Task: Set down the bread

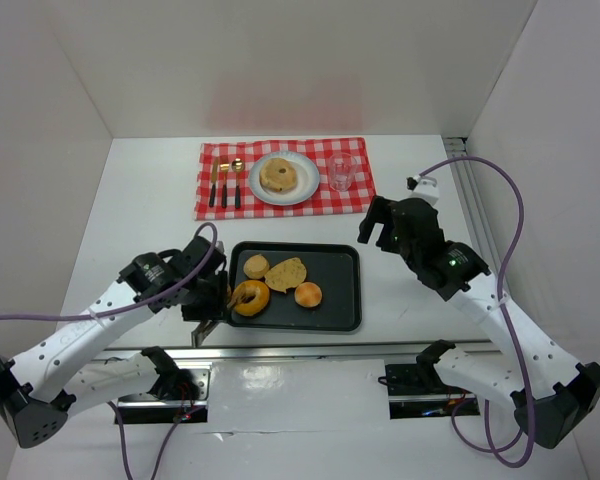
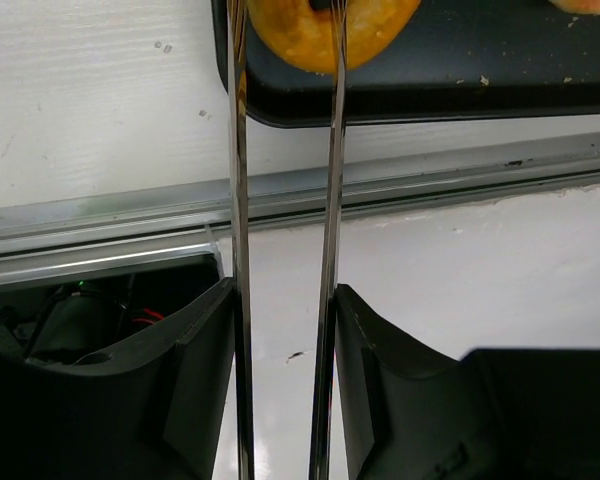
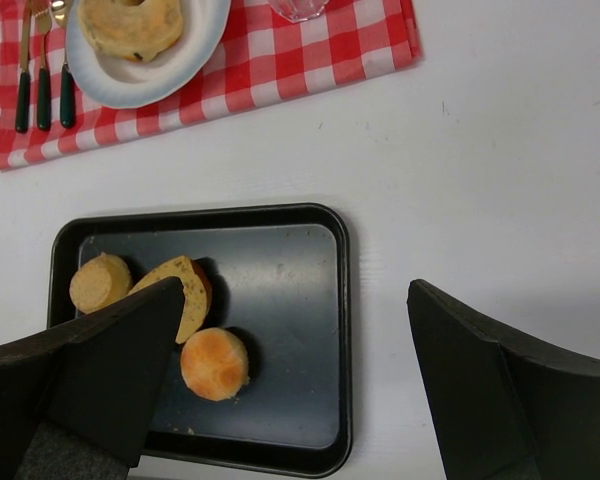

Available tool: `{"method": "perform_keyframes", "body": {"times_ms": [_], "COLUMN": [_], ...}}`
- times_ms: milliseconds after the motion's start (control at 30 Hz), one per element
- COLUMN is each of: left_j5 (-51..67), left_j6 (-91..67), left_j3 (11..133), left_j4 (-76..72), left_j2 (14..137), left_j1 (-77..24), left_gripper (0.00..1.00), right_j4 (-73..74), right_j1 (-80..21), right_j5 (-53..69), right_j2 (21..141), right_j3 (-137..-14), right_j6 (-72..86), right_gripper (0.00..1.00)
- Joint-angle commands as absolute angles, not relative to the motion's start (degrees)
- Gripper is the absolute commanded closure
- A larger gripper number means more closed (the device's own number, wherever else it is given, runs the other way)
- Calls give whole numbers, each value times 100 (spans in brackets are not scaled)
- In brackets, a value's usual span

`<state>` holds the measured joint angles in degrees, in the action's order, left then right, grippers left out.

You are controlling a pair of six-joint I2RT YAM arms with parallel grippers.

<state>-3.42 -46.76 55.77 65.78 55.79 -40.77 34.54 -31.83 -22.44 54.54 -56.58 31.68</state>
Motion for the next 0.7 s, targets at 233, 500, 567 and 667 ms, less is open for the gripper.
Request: {"method": "perform_keyframes", "body": {"times_ms": [233, 500, 567, 667], "left_j5": [-554, -431, -431, -431], "left_j6": [-4737, -4685, -4685, -4685], "left_j3": [6021, 5713, 5661, 5599], "left_j4": [6785, 6601, 6601, 6601], "left_j2": [5599, 5660, 5660, 5660], "left_j1": [-4104, -4104, -4104, -4104], "left_gripper": [45, 45, 44, 44], "right_j4": [3173, 3173, 3173, 3226], "right_j1": [-3155, -3155, -3155, -3155], "right_j5": [-2250, -2250, -2250, -2250], "right_j2": [5344, 5344, 5344, 5344], "right_j3": [-5528, -5528, -5528, -5528], "right_j6": [3190, 3190, 3190, 3190], "right_gripper": [0, 0, 0, 0]}}
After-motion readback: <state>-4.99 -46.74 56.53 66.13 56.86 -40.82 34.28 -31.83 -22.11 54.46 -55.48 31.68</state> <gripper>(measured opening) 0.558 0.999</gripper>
